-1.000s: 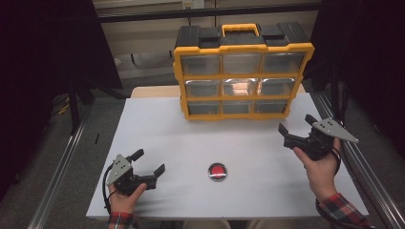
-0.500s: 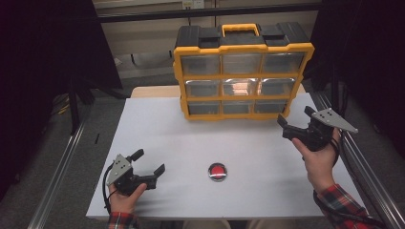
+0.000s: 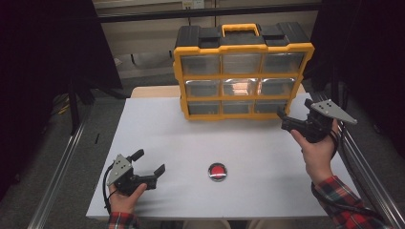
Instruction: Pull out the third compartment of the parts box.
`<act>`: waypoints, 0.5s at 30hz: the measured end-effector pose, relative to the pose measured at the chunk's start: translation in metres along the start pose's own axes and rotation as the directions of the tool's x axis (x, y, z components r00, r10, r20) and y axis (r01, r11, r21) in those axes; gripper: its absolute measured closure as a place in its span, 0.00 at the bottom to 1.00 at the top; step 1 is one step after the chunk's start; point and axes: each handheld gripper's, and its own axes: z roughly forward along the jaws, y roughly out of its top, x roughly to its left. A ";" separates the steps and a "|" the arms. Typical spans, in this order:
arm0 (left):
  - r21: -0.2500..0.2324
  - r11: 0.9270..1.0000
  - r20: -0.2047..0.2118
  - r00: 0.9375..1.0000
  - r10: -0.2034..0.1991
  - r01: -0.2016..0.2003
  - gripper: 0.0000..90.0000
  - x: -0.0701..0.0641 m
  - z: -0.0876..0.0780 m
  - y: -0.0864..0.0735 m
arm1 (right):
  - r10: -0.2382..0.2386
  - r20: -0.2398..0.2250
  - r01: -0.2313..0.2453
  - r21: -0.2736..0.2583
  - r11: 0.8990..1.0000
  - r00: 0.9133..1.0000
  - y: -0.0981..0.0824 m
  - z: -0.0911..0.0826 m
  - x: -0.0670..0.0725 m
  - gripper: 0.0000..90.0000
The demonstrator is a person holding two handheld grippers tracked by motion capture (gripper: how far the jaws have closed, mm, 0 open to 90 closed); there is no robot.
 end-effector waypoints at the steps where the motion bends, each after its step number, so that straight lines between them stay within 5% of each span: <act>1: 0.001 1.000 0.000 1.000 0.000 0.000 0.02 0.000 0.000 0.000 | 0.000 0.004 0.000 -0.006 1.000 1.000 0.002 0.001 0.000 0.05; 15: 0.003 1.000 0.002 1.000 0.000 0.000 0.02 0.000 0.000 0.000 | -0.028 0.021 0.029 -0.022 0.999 0.999 0.021 0.015 0.010 0.05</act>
